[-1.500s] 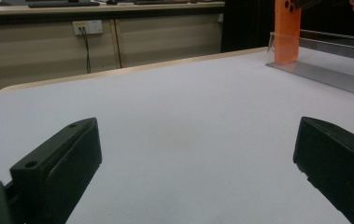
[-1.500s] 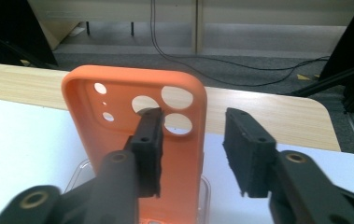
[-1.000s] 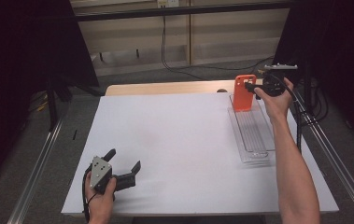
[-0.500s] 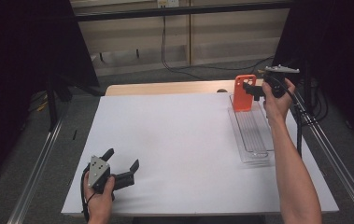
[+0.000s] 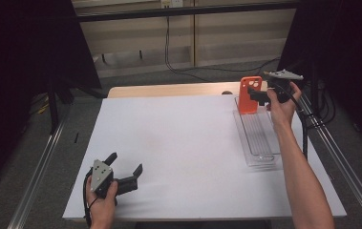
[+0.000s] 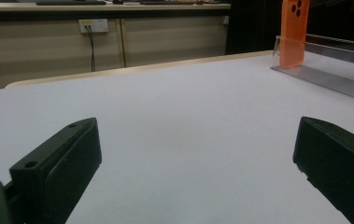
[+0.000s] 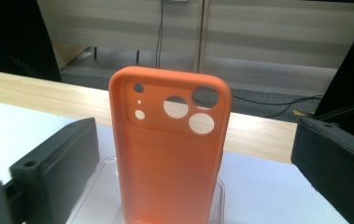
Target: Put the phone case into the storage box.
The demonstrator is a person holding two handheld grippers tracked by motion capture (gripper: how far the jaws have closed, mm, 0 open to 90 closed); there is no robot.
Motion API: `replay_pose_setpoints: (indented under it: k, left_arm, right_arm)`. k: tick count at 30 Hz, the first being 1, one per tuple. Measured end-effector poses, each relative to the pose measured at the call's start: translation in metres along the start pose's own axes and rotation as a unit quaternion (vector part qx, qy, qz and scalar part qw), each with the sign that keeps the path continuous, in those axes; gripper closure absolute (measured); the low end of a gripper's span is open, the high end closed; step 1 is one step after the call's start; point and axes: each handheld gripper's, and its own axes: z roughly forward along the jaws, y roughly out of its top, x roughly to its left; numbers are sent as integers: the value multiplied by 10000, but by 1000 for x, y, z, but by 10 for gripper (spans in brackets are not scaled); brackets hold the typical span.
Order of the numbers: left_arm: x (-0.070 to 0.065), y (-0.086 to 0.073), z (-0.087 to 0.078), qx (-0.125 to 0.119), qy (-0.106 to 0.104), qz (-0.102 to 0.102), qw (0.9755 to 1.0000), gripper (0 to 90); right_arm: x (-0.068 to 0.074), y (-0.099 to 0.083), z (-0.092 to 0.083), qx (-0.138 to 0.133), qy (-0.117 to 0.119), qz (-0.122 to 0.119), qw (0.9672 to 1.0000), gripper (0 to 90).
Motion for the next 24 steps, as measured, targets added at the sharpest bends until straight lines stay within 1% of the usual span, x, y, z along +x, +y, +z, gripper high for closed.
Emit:
replay_pose_setpoints:
  k: [1, 4, 5, 6, 8, 9, 11, 12, 14, 16, 18, 20, 22, 24]
  left_arm:
    - [0, 0, 0, -20, -10, -11, 10000, 11]
    - [0, 0, -1, -16, -5, 13, 10000, 11]
    - [0, 0, -1, -25, -8, 5, 10000, 11]
    - [0, 0, -1, -29, -16, 4, 10000, 11]
    - [1, 0, -1, -22, -47, 25, 10000, 11]
    - [1, 0, -2, -34, -68, 19, 10000, 11]
    - [1, 0, -2, -67, -85, -1, 9999, 11]
    - [1, 0, -3, -53, -92, 5, 9999, 11]
    - [2, 0, -3, -47, -104, -48, 9999, 11]
    - [2, 0, -3, -61, -117, -154, 9998, 11]
    - [3, 0, -4, -46, -113, -129, 9998, 11]
    - [3, 0, -4, -67, -111, -158, 9998, 12]
    - [2, 0, -5, -40, -140, -108, 9998, 11]
    - [1, 0, -5, -57, -137, -96, 9998, 11]
  right_arm:
    - [0, -1, 0, -12, 21, -46, 10000, 21]
    - [1, -3, -1, -196, 109, -11, 9997, 30]
    - [2, -3, -2, -231, 50, -29, 9997, 25]
    - [3, -4, -2, -280, 71, 28, 9996, 21]
    - [4, -6, -3, -155, 190, 122, 9996, 31]
    - [5, -7, -4, -186, 220, 72, 9996, 28]
    - [8, -8, -8, -275, 163, 5, 9995, 22]
    - [9, -9, -9, -310, 183, 25, 9993, 27]
    - [10, -10, -13, -447, 202, 115, 9987, 40]
    - [11, -12, -16, -481, 163, 132, 9986, 39]
    - [11, -14, -18, -588, 133, 126, 9981, 39]
    - [10, -16, -22, -653, 59, 121, 9978, 39]
    - [10, -18, -25, -699, 50, 93, 9975, 40]
    - [9, -19, -29, -703, 153, 160, 9973, 36]
